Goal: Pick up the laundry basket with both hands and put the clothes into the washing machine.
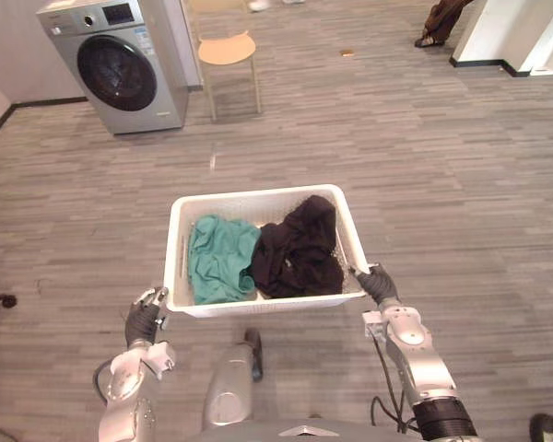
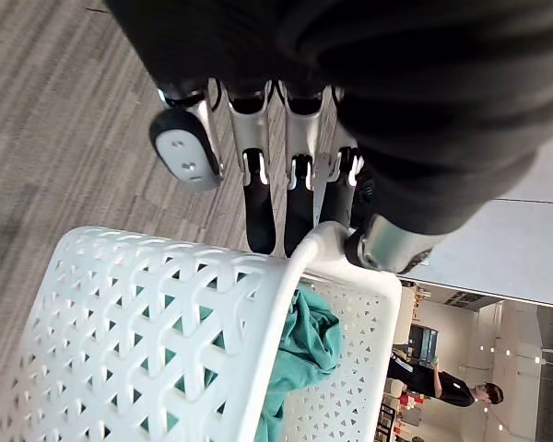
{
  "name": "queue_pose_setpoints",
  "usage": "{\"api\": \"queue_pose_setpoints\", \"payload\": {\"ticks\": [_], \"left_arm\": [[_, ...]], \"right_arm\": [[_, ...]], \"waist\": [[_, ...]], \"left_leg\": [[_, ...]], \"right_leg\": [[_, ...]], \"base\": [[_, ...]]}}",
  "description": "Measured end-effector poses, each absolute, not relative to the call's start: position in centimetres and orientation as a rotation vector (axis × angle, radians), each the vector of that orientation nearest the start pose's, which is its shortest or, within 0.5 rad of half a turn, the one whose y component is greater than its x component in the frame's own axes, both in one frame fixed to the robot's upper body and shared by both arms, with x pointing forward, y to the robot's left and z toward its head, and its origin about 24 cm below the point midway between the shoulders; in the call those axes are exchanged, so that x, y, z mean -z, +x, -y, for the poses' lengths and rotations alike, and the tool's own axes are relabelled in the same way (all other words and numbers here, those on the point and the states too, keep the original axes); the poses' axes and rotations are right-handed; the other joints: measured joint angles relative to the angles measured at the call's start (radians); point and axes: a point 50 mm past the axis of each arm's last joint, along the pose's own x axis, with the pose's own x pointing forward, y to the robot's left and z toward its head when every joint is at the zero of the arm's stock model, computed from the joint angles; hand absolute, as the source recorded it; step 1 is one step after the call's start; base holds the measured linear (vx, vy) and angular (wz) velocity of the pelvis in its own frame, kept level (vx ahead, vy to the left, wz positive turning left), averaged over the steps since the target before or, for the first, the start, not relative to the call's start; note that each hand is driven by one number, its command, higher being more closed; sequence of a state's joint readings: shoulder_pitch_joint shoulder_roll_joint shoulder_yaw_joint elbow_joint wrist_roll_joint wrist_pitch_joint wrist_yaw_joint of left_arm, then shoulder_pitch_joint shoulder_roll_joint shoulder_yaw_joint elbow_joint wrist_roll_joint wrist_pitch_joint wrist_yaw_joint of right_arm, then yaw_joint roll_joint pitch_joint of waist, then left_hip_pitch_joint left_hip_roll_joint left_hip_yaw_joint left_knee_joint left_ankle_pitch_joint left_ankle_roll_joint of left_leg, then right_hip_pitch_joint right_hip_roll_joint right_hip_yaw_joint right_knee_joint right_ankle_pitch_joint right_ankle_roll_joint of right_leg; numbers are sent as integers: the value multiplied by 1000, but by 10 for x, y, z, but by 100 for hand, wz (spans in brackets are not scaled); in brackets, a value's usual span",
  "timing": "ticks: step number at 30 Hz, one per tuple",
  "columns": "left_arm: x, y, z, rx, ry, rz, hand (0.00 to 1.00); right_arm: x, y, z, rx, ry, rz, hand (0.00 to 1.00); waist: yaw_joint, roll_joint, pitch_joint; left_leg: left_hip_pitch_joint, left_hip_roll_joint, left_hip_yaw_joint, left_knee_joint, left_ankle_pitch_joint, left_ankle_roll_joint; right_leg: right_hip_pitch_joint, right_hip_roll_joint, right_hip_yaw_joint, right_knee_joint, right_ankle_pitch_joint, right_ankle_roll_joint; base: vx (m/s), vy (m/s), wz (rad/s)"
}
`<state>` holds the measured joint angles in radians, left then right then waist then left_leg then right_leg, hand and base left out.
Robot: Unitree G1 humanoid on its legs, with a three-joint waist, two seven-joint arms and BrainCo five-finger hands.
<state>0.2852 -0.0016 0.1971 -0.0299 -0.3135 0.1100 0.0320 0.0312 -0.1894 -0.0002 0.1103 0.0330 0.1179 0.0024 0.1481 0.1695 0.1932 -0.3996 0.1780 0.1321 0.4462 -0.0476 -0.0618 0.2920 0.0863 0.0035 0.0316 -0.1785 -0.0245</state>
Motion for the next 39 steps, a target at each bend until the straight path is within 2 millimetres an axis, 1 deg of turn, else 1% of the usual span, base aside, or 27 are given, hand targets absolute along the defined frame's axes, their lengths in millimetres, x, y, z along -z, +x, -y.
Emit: {"api": "queue_pose_setpoints", "payload": {"ticks": [2,4,5,6,9,11,13,14,15,16,17,18,19,20,21,22,23,24,26,28,29,31,32,33,35,37,39], "left_arm": [[20,180,-212,-335,-301,-310,100],[20,180,-215,-338,-284,-311,100],[24,175,-216,-339,-269,-336,100],[25,173,-217,-341,-265,-342,100],[21,175,-221,-329,-233,-324,100],[16,183,-220,-300,-220,-300,100],[11,192,-216,-262,-213,-278,100],[11,192,-217,-259,-206,-280,100],[15,191,-216,-254,-203,-299,100],[18,189,-212,-243,-205,-321,100],[20,187,-211,-243,-209,-330,100],[24,187,-204,-245,-241,-345,100],[26,186,-199,-251,-269,-350,100],[27,186,-199,-253,-272,-353,100],[29,185,-200,-259,-272,-361,100],[30,185,-201,-264,-273,-364,100],[31,181,-203,-271,-271,-372,100],[32,180,-204,-272,-270,-374,100],[31,179,-204,-270,-270,-370,100],[23,180,-207,-265,-270,-334,100],[18,182,-207,-261,-269,-310,100],[18,184,-207,-262,-274,-307,100],[19,187,-207,-256,-263,-311,100],[18,187,-207,-255,-262,-311,100],[22,186,-210,-256,-238,-330,100],[29,183,-212,-257,-223,-368,100],[27,186,-210,-243,-216,-355,100]], "right_arm": [[4,245,193,15,-163,-289,100],[14,242,191,-3,-164,-334,100],[21,237,192,-3,-163,-366,100],[22,235,192,-4,-160,-372,100],[23,231,189,-9,-152,-372,100],[19,230,191,3,-150,-355,100],[18,227,196,16,-159,-353,100],[18,226,197,16,-163,-355,100],[20,224,198,18,-167,-364,100],[27,216,202,30,-165,-402,100],[30,212,203,34,-165,-422,100],[31,209,210,43,-185,-436,100],[28,212,215,39,-214,-427,100],[25,215,215,41,-215,-415,100],[21,222,212,51,-200,-389,100],[17,226,210,54,-195,-372,100],[11,228,208,50,-195,-344,100],[10,229,208,49,-195,-336,100],[-4,237,207,43,-201,-270,100],[-11,244,205,34,-206,-234,100],[-13,246,205,34,-204,-227,100],[-5,244,205,38,-195,-257,100],[4,241,205,47,-181,-296,100],[5,240,205,48,-180,-302,100],[16,232,204,50,-156,-352,100],[29,218,202,56,-132,-409,100],[28,213,204,65,-131,-405,100]], "waist": [[-6,16,3],[-5,-10,18],[-45,-10,22],[-60,-4,20],[-95,7,-4],[-120,4,-6],[-151,-26,-12],[-157,-38,-18],[-166,-47,-20],[-171,-58,-26],[-172,-67,-31],[-193,-29,-44],[-158,30,-42],[-134,54,-40],[-99,53,-31],[-91,30,-10],[-70,0,8],[-64,-3,7],[-34,-12,-2],[-19,9,-18],[-13,5,-21],[-13,12,-30],[-27,0,-29],[-27,-2,-26],[-38,-36,-3],[-106,-52,-7],[-127,-42,-22]], "left_leg": [[25,5,3,105,-37,117],[140,-32,42,168,-183,139],[275,-70,56,175,-277,152],[316,-78,53,159,-295,150],[477,-118,50,-20,-300,139],[555,-146,24,-114,-295,131],[645,-208,-42,-222,-296,131],[665,-227,-57,-243,-299,124],[710,-241,-88,-249,-318,106],[721,-239,-111,-125,-346,93],[691,-230,-104,9,-351,84],[564,-128,-37,353,-287,78],[458,44,52,636,-103,135],[416,107,63,749,-112,148],[328,154,49,926,-148,171],[276,145,27,987,-169,157],[201,107,18,951,-211,96],[184,100,19,928,-220,83],[86,41,34,521,-264,1],[44,36,67,144,-202,-23],[20,39,64,4,-106,-16],[41,12,54,18,21,23],[88,11,61,95,-32,102],[99,9,63,113,-57,109],[229,-45,75,149,-183,131],[411,-104,49,71,-252,138],[512,-132,30,-54,-251,133]], "right_leg": [[-91,-30,-51,321,-38,27],[-215,-127,-124,757,88,15],[-317,-178,-122,1079,132,15],[-349,-174,-124,1123,121,23],[-523,-127,-129,976,59,73],[-605,-99,-132,693,53,78],[-651,-110,-123,154,179,92],[-674,-120,-121,91,188,96],[-715,-127,-123,111,180,84],[-702,-120,-125,205,160,13],[-678,-113,-103,230,208,-39],[-661,-104,-134,315,275,-28],[-620,-33,-159,365,203,-22],[-590,3,-161,367,172,-35],[-516,36,-156,359,117,-53],[-432,37,-146,329,90,-59],[-293,34,-121,230,79,-67],[-266,33,-114,207,78,-69],[-125,31,-71,44,83,-76],[-43,28,-39,-31,61,-85],[-5,21,-30,-55,34,-56],[8,-6,-54,98,-31,38],[-87,-54,-108,426,-69,54],[-116,-70,-127,510,-56,57],[-221,-174,-189,903,180,11],[-337,-201,-176,1090,108,34],[-460,-180,-192,962,41,59]], "base": [[898,418,-15],[700,373,-8],[658,321,19],[810,361,28],[686,237,20],[628,142,46],[741,78,79],[758,12,77],[809,-41,96],[844,-82,110],[911,-153,148],[1032,-252,112],[993,-244,74],[917,-223,-10],[595,-127,-22],[848,-166,-19],[560,-107,-10],[681,-67,-38],[597,64,-53],[731,202,-47],[807,288,-41],[802,307,-18],[791,276,1],[770,294,4],[642,253,18],[676,187,72],[818,140,50]]}}
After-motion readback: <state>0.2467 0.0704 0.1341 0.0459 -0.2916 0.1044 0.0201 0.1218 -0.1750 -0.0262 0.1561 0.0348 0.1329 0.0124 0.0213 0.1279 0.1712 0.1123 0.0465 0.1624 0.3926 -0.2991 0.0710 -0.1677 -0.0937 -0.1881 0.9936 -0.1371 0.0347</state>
